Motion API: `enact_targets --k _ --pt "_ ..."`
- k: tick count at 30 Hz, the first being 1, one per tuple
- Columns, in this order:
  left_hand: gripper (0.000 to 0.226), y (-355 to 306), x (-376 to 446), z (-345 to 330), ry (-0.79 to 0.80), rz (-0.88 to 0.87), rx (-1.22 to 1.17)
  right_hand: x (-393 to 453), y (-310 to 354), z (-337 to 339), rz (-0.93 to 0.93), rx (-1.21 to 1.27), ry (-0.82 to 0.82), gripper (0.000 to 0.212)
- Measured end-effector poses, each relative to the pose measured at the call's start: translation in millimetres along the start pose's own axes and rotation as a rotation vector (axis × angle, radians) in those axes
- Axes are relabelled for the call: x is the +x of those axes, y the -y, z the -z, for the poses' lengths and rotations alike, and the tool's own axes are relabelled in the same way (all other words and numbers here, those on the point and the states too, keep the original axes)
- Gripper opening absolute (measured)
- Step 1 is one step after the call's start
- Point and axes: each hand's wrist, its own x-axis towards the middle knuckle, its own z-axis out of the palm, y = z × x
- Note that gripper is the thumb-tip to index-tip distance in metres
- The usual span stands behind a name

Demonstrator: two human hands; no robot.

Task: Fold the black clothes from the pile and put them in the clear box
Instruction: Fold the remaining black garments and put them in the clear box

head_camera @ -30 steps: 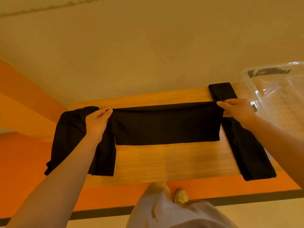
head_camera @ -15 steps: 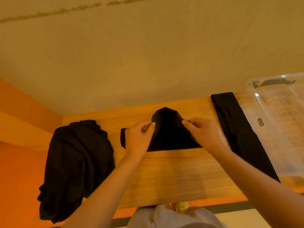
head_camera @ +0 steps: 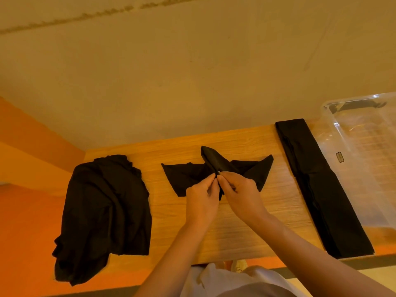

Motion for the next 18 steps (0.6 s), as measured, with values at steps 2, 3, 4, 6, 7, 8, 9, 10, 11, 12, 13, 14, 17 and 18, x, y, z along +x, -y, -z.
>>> enact_targets --k 2,3,4,6,7,8,9,10,11,12,13,14,17,18 --pt "0.028 -2 -4 -1 0.025 0.005 0.028 -1 -2 1 -0.007 -0.022 0.017 0.020" --pt "0.030 -2 -7 -2 0.040 0.018 0.035 -1 -3 2 -0.016 -0.033 0.029 0.021" --pt "0.033 -3 -8 -2 0.061 0.040 0.029 -1 -4 3 -0.025 -0.044 0.048 0.022" --pt "0.037 -4 -9 -2 0.114 0.111 -0.023 0 -5 8 -0.034 -0.053 0.101 0.025" --pt "0.039 -5 -10 -1 0.146 0.150 -0.061 1 -5 12 -0.041 -0.051 0.134 0.026" --pt "0.041 -6 -9 -1 0.183 0.185 -0.111 3 -6 16 -0.055 -0.044 0.168 0.026" --pt "0.044 -7 -8 1 0.228 0.223 -0.169 5 -6 22 -0.075 -0.031 0.201 0.027" --pt "0.046 -7 -7 3 0.281 0.265 -0.243 7 -5 27 -0.091 -0.020 0.230 0.027" --pt "0.051 -8 -7 6 0.348 0.319 -0.326 10 -6 32 -0.097 -0.015 0.254 0.027" --pt "0.056 -8 -6 10 0.424 0.366 -0.432 13 -6 38 -0.098 -0.010 0.279 0.027" --pt "0.063 -8 -5 14 0.491 0.407 -0.560 16 -7 43 -0.097 -0.009 0.313 0.027" --pt "0.070 -9 -3 19 0.539 0.448 -0.697 19 -6 47 -0.093 -0.013 0.354 0.028" --pt "0.082 -13 4 30 0.588 0.521 -0.867 24 -7 53 -0.081 -0.045 0.411 0.031" --pt "0.085 -14 7 31 0.601 0.515 -0.837 24 -7 53 -0.075 -0.057 0.390 0.032"
